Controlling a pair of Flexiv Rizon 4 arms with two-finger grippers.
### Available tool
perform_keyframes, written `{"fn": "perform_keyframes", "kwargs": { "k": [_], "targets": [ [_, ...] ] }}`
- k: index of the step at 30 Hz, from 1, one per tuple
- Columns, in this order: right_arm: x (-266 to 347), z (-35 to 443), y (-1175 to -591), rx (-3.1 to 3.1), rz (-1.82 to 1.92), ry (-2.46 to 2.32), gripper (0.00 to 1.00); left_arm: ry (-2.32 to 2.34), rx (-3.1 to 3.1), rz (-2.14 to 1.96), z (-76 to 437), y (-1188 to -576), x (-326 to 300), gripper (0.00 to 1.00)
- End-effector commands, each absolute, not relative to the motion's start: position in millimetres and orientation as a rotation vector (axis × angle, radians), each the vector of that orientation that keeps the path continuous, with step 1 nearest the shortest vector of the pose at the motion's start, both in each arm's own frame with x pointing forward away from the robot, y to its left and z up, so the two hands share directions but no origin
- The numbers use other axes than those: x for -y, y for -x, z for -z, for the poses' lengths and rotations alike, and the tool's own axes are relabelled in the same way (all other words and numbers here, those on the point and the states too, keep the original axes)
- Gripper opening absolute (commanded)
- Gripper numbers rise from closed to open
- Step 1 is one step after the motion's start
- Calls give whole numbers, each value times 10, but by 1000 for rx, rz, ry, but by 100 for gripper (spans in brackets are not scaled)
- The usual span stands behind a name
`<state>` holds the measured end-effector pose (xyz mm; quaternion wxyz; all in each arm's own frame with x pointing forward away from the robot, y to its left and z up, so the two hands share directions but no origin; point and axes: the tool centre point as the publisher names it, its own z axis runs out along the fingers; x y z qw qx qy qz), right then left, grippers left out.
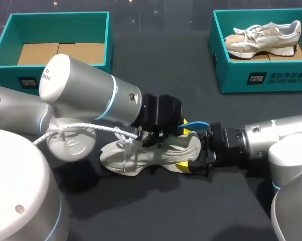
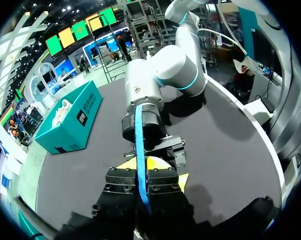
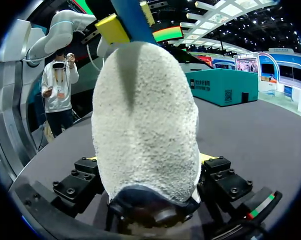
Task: Take the shoe out of the shoebox, open the shoe tongue, remove and reinsert the insole, then place the shoe into the shoebox
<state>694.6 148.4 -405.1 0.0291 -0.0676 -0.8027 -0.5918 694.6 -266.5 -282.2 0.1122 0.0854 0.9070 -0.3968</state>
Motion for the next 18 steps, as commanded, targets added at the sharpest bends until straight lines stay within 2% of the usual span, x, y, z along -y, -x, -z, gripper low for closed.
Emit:
{"fn": "perform_keyframes", "kwargs": {
  "k": [1,18],
  "targets": [
    [-1492,4053,-6940,2480,1819,211,0,-298,-2768,1121,2599,-6952,2701,0],
    [-1492,4053,-6940,2480,1819,211,0,-432,-3036,1253,2052,-6862,3016,0]
  ]
}}
